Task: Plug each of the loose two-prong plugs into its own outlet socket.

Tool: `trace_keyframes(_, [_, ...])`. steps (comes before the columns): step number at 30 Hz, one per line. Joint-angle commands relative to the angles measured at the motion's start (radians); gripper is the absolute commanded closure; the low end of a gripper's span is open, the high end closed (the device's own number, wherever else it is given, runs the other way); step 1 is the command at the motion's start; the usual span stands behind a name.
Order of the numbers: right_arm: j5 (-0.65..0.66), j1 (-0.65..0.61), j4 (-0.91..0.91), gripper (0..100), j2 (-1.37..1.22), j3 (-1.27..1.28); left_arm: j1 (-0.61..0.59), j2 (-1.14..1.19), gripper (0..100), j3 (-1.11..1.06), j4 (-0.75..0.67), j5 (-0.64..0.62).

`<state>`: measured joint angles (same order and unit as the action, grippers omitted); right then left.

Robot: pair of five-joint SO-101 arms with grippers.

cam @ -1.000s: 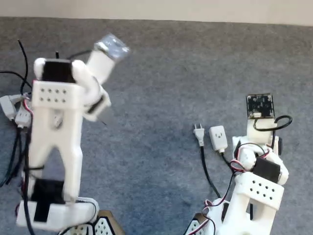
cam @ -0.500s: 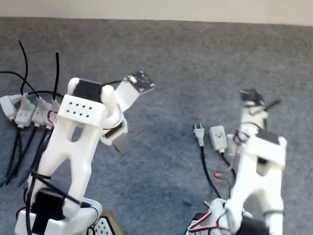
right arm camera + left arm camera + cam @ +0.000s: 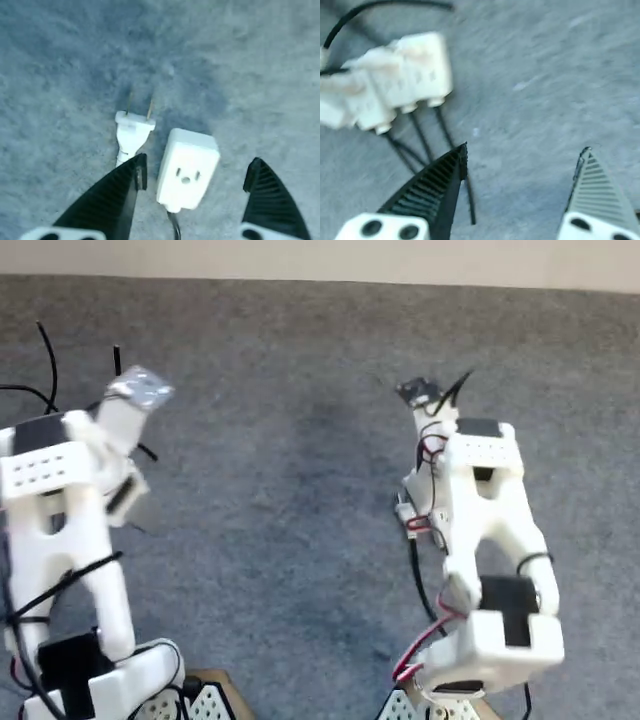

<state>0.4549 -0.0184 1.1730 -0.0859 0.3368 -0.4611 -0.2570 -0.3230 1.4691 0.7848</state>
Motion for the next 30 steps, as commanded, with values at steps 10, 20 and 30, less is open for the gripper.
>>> trace_keyframes(10, [0.009,0.105,-0.084,99.3,-0.125,-0.053,-0.15,-0.033,66,-0.001,-0.021,0.092])
trace_keyframes(20, [-0.129,-0.145,0.015,99.4,0.309,-0.045,-0.262,-0.031,66,-0.002,-0.104,0.089])
trace_keyframes(30, [-0.275,-0.774,0.044,99.4,0.361,-0.044,-0.407,-0.025,66,-0.004,-0.129,0.094])
